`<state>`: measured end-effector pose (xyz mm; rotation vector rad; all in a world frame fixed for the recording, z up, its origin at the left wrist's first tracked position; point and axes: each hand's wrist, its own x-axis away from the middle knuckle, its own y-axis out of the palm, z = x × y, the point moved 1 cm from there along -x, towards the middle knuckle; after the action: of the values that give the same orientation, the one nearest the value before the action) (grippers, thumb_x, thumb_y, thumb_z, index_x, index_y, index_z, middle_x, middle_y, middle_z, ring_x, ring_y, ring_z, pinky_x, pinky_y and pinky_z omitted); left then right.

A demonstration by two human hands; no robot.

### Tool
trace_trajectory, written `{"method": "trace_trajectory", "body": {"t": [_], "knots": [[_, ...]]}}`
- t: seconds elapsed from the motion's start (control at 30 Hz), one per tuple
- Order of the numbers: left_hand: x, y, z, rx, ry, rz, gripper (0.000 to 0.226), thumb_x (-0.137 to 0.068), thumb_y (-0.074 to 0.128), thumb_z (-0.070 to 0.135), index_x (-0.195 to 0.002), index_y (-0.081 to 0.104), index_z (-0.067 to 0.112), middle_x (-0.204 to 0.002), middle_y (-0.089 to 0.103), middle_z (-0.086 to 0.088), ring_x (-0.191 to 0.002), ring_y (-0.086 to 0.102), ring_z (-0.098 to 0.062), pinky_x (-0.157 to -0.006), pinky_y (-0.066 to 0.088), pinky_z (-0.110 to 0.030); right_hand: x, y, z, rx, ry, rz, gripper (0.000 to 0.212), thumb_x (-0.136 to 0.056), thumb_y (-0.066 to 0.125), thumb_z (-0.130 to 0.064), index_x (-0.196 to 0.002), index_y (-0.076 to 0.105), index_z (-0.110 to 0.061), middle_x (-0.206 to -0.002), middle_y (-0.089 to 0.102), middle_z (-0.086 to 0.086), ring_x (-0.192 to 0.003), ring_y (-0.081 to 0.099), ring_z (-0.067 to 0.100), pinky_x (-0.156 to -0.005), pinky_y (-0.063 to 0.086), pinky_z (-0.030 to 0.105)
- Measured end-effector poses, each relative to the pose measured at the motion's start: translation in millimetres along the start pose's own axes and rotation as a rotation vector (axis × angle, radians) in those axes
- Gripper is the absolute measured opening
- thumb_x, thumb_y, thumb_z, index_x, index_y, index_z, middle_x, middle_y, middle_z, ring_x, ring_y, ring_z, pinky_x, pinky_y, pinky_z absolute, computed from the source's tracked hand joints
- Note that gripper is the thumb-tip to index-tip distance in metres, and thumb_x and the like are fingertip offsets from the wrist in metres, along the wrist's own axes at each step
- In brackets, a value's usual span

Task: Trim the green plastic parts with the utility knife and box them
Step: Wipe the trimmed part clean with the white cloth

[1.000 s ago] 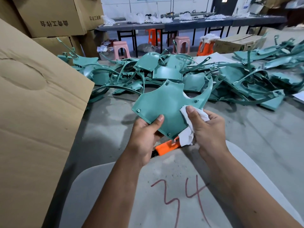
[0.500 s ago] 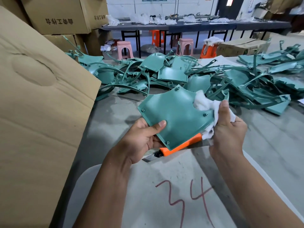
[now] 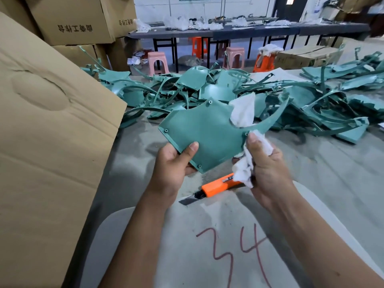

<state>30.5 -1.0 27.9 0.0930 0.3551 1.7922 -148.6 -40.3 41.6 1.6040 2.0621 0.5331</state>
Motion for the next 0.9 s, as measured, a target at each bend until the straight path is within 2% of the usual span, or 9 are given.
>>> {"method": "trace_trajectory", "body": {"t": [0.1, 0.23, 0.33, 0.43, 0.53, 0.6, 0.7, 0.77, 0.9], "knots": [[1, -3, -1, -0.042, 0.000, -0.021, 0.026, -0.099, 0.058, 0.014, -0.124, 0.065, 0.012, -0.119, 0.075, -0.009, -0.110, 0.072, -0.031, -0.078, 0.063, -0.040, 3, 3, 1, 0.044, 0.057, 0.046, 0.023, -0.090, 0.062, -0.031, -0.088, 0.060, -0.008, -0.054, 0.057, 0.005, -0.032, 0.048, 0.012, -0.032, 0.036, 0.016], [1, -16, 4, -0.133, -0.046, -0.075, 0.032, -0.091, 0.071, 0.022, -0.121, 0.066, 0.011, -0.115, 0.076, -0.009, -0.103, 0.074, -0.030, -0.072, 0.062, -0.037, -7, -14, 2, 0.033, 0.117, 0.194, 0.025, -0.103, 0.058, -0.029, -0.086, 0.055, -0.011, -0.052, 0.046, 0.002, -0.030, 0.037, 0.007, -0.030, 0.026, 0.012], [4, -48, 11, -0.139, -0.046, -0.044, 0.039, -0.085, 0.072, 0.026, -0.121, 0.067, 0.011, -0.118, 0.075, -0.012, -0.108, 0.072, -0.036, -0.075, 0.063, -0.041, -25, -42, -17, -0.026, -0.016, 0.491, 0.022, -0.108, 0.053, -0.019, -0.088, 0.057, -0.013, -0.060, 0.049, 0.007, -0.035, 0.039, 0.004, -0.030, 0.030, 0.014], [8, -77, 22, -0.080, 0.068, -0.037, 0.035, -0.089, 0.070, 0.022, -0.124, 0.069, 0.023, -0.127, 0.071, -0.008, -0.114, 0.070, -0.027, -0.079, 0.061, -0.035, -31, -72, -31, 0.322, -0.256, 0.803, 0.022, -0.106, 0.060, -0.029, -0.090, 0.059, -0.014, -0.073, 0.058, -0.001, -0.062, 0.053, 0.010, -0.056, 0.048, 0.029], [3, -80, 21, -0.154, 0.190, 0.028, 0.035, -0.083, 0.070, 0.005, -0.114, 0.074, 0.020, -0.120, 0.074, -0.010, -0.111, 0.070, -0.024, -0.086, 0.058, -0.030, -23, -59, -19, 0.708, -0.534, 0.509, 0.023, -0.109, 0.050, -0.034, -0.102, 0.059, -0.014, -0.090, 0.054, 0.007, -0.084, 0.050, 0.016, -0.076, 0.043, 0.039], [0, -69, 18, -0.275, 0.261, 0.111, 0.024, -0.077, 0.064, -0.006, -0.089, 0.076, 0.010, -0.097, 0.076, -0.016, -0.096, 0.071, -0.026, -0.085, 0.056, -0.030, -14, -34, -7, 0.936, -0.658, 0.209, 0.030, -0.109, 0.048, -0.033, -0.120, 0.060, -0.008, -0.112, 0.052, 0.007, -0.103, 0.049, 0.016, -0.094, 0.044, 0.032], [1, -42, 18, -0.214, 0.312, 0.263, 0.038, -0.070, 0.044, -0.005, -0.051, 0.063, 0.021, -0.063, 0.066, -0.005, -0.073, 0.064, -0.020, -0.077, 0.052, -0.026, 3, 0, 14, 1.143, -0.570, -0.242, 0.056, -0.104, 0.054, -0.035, -0.149, 0.048, -0.004, -0.140, 0.041, 0.005, -0.125, 0.041, 0.006, -0.113, 0.036, 0.020], [2, -27, 20, -0.016, 0.273, 0.333, 0.026, -0.067, 0.042, 0.011, -0.045, 0.053, 0.021, -0.064, 0.061, -0.007, -0.070, 0.058, -0.023, -0.073, 0.047, -0.028, 14, 13, 23, 1.185, -0.525, -0.483, 0.057, -0.102, 0.061, -0.033, -0.149, 0.049, -0.004, -0.143, 0.046, 0.005, -0.128, 0.045, 0.005, -0.115, 0.036, 0.022], [5, -8, 16, 0.166, 0.144, 0.444, 0.013, -0.067, 0.048, 0.018, -0.059, 0.042, 0.012, -0.075, 0.055, -0.017, -0.069, 0.050, -0.026, -0.069, 0.038, -0.038, 25, 22, 22, 1.047, -0.593, -0.624, 0.055, -0.096, 0.070, -0.032, -0.141, 0.059, -0.002, -0.134, 0.060, 0.002, -0.124, 0.059, 0.013, -0.106, 0.043, 0.024]]}}
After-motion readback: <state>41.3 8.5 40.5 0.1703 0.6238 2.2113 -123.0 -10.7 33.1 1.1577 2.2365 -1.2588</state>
